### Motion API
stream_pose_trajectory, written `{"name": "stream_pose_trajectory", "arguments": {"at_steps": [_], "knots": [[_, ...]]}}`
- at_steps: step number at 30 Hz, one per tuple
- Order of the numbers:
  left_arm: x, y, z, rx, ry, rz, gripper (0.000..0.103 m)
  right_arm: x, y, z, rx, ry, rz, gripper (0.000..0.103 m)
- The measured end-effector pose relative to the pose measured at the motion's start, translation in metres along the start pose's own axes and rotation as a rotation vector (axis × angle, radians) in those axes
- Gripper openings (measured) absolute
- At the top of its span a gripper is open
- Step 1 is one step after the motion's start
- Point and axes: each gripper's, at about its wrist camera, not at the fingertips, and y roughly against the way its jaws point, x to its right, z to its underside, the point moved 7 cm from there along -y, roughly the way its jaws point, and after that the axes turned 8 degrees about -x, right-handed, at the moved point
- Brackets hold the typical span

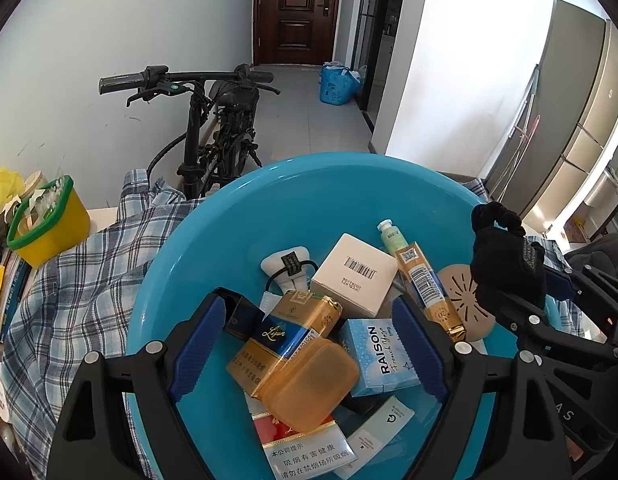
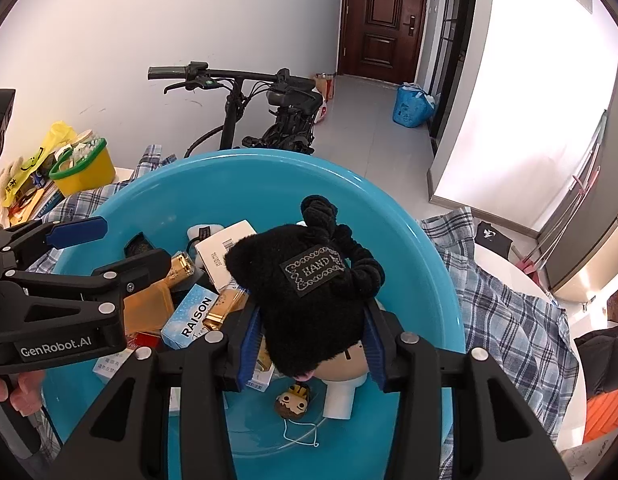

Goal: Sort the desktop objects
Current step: 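Lower the orange soap box into the basin with the left tool while the right tool lowers the black glove, then open the left tool on the soap box while the right tool releases the black glove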

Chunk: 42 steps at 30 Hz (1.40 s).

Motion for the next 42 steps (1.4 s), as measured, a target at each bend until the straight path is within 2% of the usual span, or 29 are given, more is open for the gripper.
{"name": "stream_pose_trajectory", "arguments": {"at_steps": [9,11,13,18,28,31,33,35,38,42], "knots": [[0.005,0.004,0.0,0.007,-0.013,-0.002,0.087,0.004,-0.005,0.001,-0.012,-0.007,0.006,0.044],[0.005,0.005,-0.001,0.01,-0.012,0.0,0.087,0.005,-0.004,0.001,-0.007,-0.009,0.011,0.048],[0.005,0.005,-0.001,0.01,-0.009,0.001,0.087,0.005,-0.003,0.0,0.001,-0.01,0.016,0.057],[0.006,0.008,-0.002,0.019,-0.012,0.008,0.087,0.007,0.001,-0.002,0.012,-0.014,0.037,0.063],[0.004,0.012,-0.002,0.031,-0.008,0.015,0.087,0.013,0.004,-0.003,0.019,-0.024,0.043,0.063],[0.005,0.013,-0.002,0.037,0.003,0.039,0.087,0.014,0.005,-0.003,0.023,-0.026,0.045,0.063],[0.004,0.018,-0.003,0.059,0.012,0.035,0.087,0.015,0.008,-0.004,0.033,-0.032,0.049,0.063],[0.002,0.025,-0.005,0.1,0.01,-0.007,0.087,0.016,0.012,-0.004,0.046,-0.036,0.056,0.063],[0.001,0.039,-0.007,0.163,-0.001,-0.041,0.087,0.018,0.025,-0.008,0.103,-0.058,0.063,0.062],[0.005,0.062,-0.011,0.271,-0.022,-0.018,0.087,0.016,0.048,-0.013,0.188,-0.068,0.084,0.063]]}}
